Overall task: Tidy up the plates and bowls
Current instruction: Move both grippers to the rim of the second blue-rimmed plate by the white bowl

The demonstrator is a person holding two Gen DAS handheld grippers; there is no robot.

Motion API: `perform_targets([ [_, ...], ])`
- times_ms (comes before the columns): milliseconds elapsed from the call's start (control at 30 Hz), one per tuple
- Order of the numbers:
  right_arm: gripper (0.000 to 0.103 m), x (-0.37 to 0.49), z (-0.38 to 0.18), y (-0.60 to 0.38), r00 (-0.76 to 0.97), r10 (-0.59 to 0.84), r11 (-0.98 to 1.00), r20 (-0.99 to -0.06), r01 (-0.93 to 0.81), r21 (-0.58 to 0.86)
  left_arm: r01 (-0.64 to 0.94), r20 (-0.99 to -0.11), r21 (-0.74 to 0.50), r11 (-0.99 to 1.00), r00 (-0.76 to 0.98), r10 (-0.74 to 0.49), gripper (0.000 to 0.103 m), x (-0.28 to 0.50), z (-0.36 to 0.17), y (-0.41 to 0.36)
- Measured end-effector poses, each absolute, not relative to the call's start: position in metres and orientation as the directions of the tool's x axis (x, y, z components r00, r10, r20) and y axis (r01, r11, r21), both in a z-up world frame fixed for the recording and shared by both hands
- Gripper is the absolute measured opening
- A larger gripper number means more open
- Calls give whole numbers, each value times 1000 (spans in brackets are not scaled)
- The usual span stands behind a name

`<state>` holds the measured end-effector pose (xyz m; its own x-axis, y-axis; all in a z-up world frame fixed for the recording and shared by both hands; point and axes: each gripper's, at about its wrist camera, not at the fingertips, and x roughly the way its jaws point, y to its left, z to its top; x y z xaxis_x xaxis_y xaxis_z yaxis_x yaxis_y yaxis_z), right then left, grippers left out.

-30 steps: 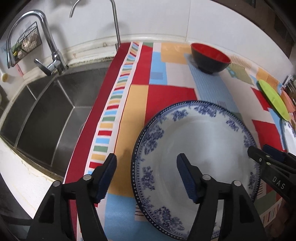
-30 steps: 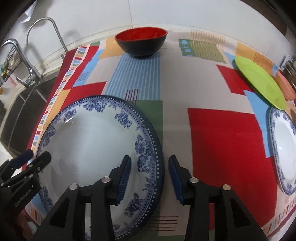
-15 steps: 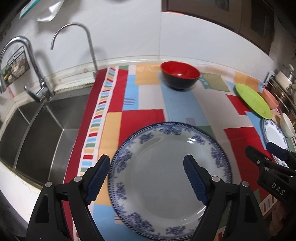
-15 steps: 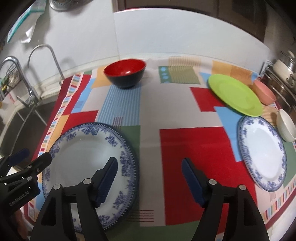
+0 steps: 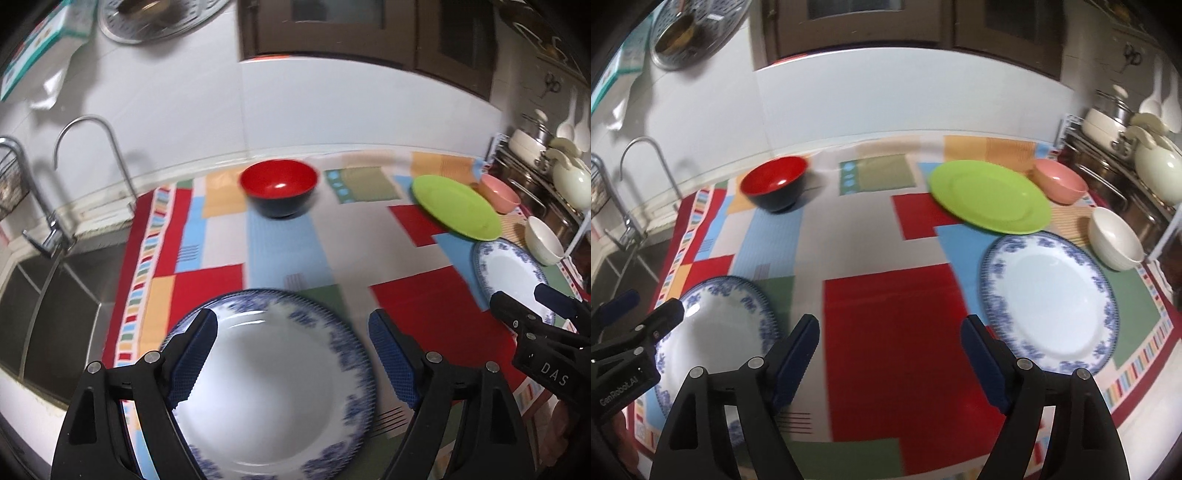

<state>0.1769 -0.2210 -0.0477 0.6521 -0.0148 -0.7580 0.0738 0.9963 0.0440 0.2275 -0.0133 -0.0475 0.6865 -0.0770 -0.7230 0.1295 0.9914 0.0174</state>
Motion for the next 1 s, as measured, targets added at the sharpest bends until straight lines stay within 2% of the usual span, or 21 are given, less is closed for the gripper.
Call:
perform_targets([
  [533, 80, 171, -33, -329, 685, -141, 974, -715, 227, 25, 269, -687, 33, 962, 705, -174, 84, 245, -33, -125],
  [1000, 80, 174, -43, -407, 654, -235, 940, -719, 342, 4, 363, -711, 51, 930, 667, -221, 84, 265, -44, -203],
])
